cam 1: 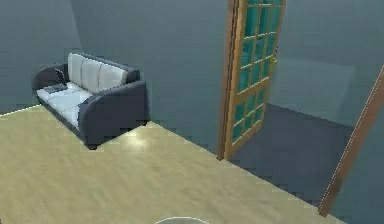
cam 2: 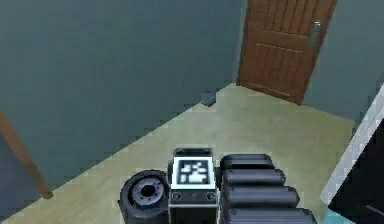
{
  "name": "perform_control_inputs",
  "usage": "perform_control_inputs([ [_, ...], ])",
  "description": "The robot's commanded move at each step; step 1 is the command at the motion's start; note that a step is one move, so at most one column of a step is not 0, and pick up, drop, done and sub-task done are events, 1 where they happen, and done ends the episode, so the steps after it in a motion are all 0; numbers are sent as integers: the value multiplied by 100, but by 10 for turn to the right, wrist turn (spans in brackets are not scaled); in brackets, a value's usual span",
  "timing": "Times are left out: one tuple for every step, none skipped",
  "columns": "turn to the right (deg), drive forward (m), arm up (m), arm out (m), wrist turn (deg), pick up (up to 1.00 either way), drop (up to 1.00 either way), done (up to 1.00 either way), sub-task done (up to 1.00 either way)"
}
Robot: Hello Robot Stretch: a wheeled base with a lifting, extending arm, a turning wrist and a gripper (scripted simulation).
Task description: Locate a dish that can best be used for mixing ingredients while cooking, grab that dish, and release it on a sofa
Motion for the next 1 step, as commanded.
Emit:
perform_control_inputs([
  [0,30,0,0,0,0,0,0,0],
])
